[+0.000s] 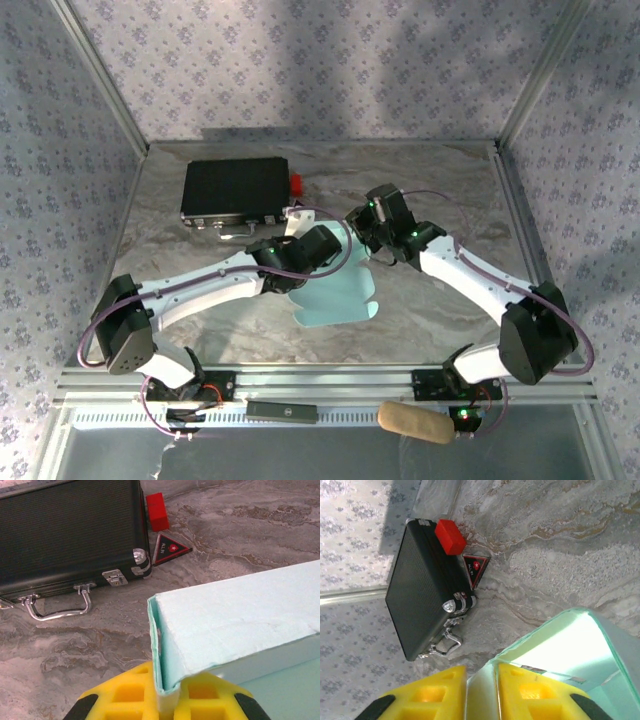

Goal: Fold the paper box

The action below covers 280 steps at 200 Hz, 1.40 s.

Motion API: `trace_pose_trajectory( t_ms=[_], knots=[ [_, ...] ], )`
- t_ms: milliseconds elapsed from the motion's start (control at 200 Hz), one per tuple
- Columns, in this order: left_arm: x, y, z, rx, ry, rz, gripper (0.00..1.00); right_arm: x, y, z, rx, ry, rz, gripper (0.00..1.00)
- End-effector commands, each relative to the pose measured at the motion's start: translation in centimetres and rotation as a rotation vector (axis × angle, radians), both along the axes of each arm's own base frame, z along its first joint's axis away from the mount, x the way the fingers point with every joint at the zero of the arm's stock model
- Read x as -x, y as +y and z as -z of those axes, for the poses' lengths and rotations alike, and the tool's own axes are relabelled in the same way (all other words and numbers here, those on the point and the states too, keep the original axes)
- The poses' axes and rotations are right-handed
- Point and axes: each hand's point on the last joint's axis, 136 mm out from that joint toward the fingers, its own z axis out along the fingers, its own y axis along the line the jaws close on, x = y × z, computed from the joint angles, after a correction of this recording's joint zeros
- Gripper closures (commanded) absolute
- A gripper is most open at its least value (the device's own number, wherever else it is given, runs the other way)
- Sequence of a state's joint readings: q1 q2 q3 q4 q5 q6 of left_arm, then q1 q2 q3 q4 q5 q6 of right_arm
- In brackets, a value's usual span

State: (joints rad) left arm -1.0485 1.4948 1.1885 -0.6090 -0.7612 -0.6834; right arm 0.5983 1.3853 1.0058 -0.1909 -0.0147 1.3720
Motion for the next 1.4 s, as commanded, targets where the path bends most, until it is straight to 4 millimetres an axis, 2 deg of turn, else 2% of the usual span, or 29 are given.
trace_pose_trajectory(
  t_ms=[0,95,285,315,390,425,480,565,695,825,1009,1189,1394],
  knots=[
    [-0.1,0.0,-1.8,0.043,-0.049,-0.019,1.0,1.1,-1.3,-1.2,0.029,-0.035,0.018,0.55],
    [-0.1,-0.1,-1.9,0.042,-0.051,-0.014,1.0,2.3,-3.2,-2.1,0.081,-0.11,0.057,0.42],
    [-0.1,-0.2,-2.1,0.036,-0.053,0.013,1.0,4.8,-6.1,-2.6,0.174,-0.275,0.001,0.34],
    [-0.2,-0.3,-2.2,0.039,-0.048,0.028,1.0,5.1,-6.6,-2.7,0.2,-0.308,-0.029,0.35],
    [-0.5,-0.6,-2.7,0.075,-0.027,0.081,1.0,5.5,-8.4,-2.8,0.283,-0.395,-0.112,0.47],
    [-0.7,-1.0,-3.1,0.117,-0.012,0.13,1.0,5.4,-9.0,-2.9,0.297,-0.435,-0.156,0.48],
    [-0.9,-1.8,-3.5,0.219,0.033,0.22,1.0,4.9,-9.6,-3.2,0.271,-0.495,-0.256,0.51],
    [-1.7,-1.6,-4.8,0.319,0.078,0.31,1.0,4.9,-10.1,-3.6,0.163,-0.528,-0.368,0.55],
    [-2.5,-1.0,-6.0,0.377,0.145,0.439,1.0,5.8,-9.6,-6.0,0.048,-0.623,-0.481,0.56],
    [-3.0,-1.0,-6.1,0.446,0.21,0.552,1.0,6.3,-7.6,-8.2,0.023,-0.72,-0.612,0.52],
    [-3.6,-1.3,-6.5,0.472,0.236,0.627,1.0,6.0,-5.7,-8.7,0.018,-0.742,-0.73,0.54],
    [-4.4,-1.2,-5.9,0.457,0.255,0.611,1.0,6.4,-3.7,-9.5,0.001,-0.77,-0.813,0.56],
    [-4.9,-1.0,-5.7,0.444,0.25,0.59,1.0,6.4,-2.9,-9.6,0.022,-0.766,-0.836,0.57]
  ],
)
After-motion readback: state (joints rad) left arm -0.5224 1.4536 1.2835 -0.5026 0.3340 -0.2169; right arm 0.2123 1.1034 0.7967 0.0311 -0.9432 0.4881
